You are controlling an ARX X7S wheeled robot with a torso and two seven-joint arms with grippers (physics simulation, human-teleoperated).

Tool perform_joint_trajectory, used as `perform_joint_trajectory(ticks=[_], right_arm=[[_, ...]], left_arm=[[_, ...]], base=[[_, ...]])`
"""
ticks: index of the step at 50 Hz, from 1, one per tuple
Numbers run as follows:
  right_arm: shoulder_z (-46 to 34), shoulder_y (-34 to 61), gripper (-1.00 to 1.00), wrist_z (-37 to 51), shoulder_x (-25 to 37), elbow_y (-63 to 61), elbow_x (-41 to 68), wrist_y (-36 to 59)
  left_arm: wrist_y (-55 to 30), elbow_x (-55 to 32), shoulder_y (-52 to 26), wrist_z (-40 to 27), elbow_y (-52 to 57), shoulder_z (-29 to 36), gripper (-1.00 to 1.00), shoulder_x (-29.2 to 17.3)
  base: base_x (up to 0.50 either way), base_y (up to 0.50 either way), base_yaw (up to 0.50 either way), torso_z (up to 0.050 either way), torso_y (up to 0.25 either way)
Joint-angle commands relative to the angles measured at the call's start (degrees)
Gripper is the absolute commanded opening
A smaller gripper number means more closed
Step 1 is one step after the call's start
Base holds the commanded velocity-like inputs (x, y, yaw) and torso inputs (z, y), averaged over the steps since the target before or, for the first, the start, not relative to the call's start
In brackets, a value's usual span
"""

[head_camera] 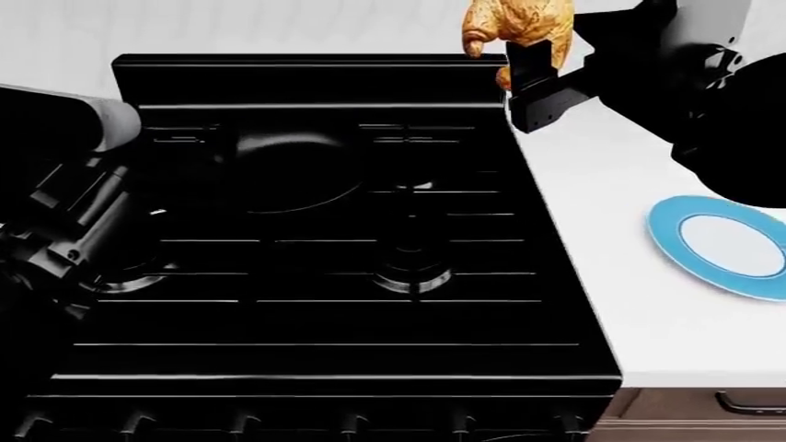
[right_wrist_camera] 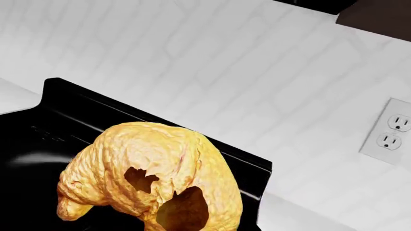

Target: Pick the croissant and place it on the pan. Then turn on the stove to warm the croissant.

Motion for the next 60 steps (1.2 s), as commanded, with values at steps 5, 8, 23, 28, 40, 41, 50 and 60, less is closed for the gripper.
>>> perform_joint_trajectory(ticks=[5,8,23,28,40,41,50,60], right_arm=[[-0.32,0.34,-1.0,-1.04,0.13,-0.68,-1.08,0.54],[-0.52,0.51,-1.0,-1.3,0.09,-0.83,-1.35,0.64],[-1.28,0.13,-1.0,-2.28,-0.49,-0.39,-2.51,0.14],[-1.35,0.19,-1.0,-2.21,-0.6,-0.48,-2.44,0.33],[-1.41,1.62,-1.0,-1.94,-1.96,1.1,0.57,3.26],[-1.61,2.03,-1.0,-2.12,-2.35,1.63,0.75,3.77],[-4.44,7.71,-1.0,-6.6,-7.89,11.41,0.6,8.81],[-8.12,13.46,-1.0,-12.59,-14.3,24.53,-1.61,12.69]], left_arm=[[-0.2,-1.28,0.26,-0.86,0.4,-0.61,1.0,-0.35],[-0.16,-1.31,0.19,-0.83,0.46,-0.54,1.0,-0.41],[0.2,-1.3,0.61,-0.91,0.68,-0.57,1.0,-0.75],[0.45,-1.21,0.81,-0.73,0.63,-0.56,1.0,-0.8],[0.77,-1.99,1.0,-0.93,0.93,-1.22,1.0,-1.1],[0.82,-2.0,0.98,-0.89,0.94,-1.23,1.0,-1.11],[2.31,-1.38,1.58,0.24,0.36,-1.82,1.0,-1.03],[4.11,-1.75,3.52,1.35,-0.01,-3.68,1.0,-1.14]], base=[[0.12,0.5,0.0,0.0,0.0],[0.12,0.5,0.0,0.0,0.0],[0.12,0.5,0.0,0.0,0.0],[0.12,0.5,0.0,0.0,0.0],[0.05,0.21,0.0,0.0,0.0],[0.0,0.0,0.0,0.0,0.0],[0.0,0.0,0.0,0.0,0.0],[0.0,0.0,0.0,0.0,0.0]])
